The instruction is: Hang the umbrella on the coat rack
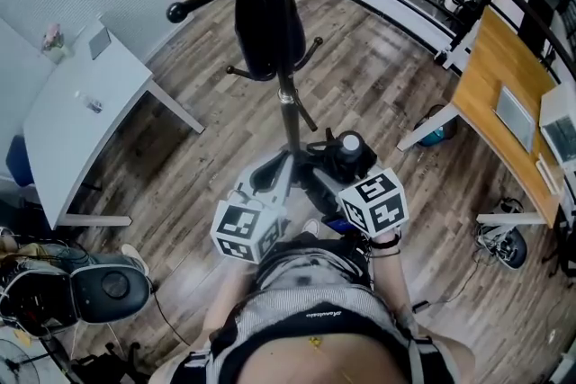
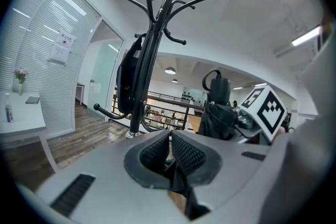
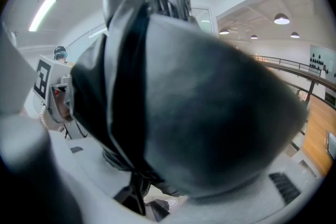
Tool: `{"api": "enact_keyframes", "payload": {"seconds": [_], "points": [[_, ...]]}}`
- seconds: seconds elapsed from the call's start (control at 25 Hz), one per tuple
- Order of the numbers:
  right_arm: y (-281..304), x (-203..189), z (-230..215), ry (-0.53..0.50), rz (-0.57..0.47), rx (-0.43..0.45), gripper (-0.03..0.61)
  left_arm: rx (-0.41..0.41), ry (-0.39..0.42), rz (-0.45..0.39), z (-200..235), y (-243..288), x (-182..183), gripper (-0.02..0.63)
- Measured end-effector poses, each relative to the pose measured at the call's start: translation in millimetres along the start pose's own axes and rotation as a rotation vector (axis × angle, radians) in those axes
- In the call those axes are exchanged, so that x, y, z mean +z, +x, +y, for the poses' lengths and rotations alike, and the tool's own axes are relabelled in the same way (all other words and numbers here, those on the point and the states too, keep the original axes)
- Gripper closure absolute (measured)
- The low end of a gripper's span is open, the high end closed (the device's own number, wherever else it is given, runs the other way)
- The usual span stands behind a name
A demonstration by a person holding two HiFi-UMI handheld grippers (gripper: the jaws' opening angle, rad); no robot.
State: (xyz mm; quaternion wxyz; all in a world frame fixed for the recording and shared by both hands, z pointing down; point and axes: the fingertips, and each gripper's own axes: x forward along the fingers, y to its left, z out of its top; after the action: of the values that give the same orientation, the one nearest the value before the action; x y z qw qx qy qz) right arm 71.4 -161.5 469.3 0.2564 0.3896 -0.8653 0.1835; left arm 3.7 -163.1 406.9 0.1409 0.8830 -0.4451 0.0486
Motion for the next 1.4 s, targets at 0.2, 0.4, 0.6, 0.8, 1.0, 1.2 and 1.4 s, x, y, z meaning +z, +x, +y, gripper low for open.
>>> {"api": "enact_keyframes", "payload": {"seconds": [0.2, 0.4, 0.6, 0.8, 1.0, 1.2, 1.4], "points": [[3.9, 1.2, -6.8, -0.013, 0.009, 0.007, 0.313, 0.009, -0.007, -0.004, 2.5, 6.9, 0.0, 0.598], [5.3, -4.2, -11.9, -0.009, 0.016, 0.0, 0.312, 0.004, -0.008, 0.0, 2.1, 11.5, -3.3, 0.598], [5.4, -8.3, -15.7, 0.013, 0.024, -0.012, 0.313, -0.016, -0.01, 0.001, 3.9, 17.8, -1.2, 0.598], [6.0, -6.8, -18.2, 0.049, 0.021, -0.055, 0.313, -0.064, -0.003, 0.016, 9.1, 24.0, 2.0, 0.598], [5.6, -7.5, -21.7, 0.087, 0.018, -0.103, 0.312, -0.115, 0.014, 0.011, 14.0, 33.5, 11.0, 0.598], [11.3, -5.6, -18.8, 0.1, 0.028, -0.126, 0.313, -0.135, 0.009, -0.005, 27.0, 32.0, 19.1, 0.598], [17.1, -6.7, -17.1, 0.11, 0.035, -0.135, 0.313, -0.155, 0.0, -0.013, 29.0, 28.5, 19.7, 0.598]]}}
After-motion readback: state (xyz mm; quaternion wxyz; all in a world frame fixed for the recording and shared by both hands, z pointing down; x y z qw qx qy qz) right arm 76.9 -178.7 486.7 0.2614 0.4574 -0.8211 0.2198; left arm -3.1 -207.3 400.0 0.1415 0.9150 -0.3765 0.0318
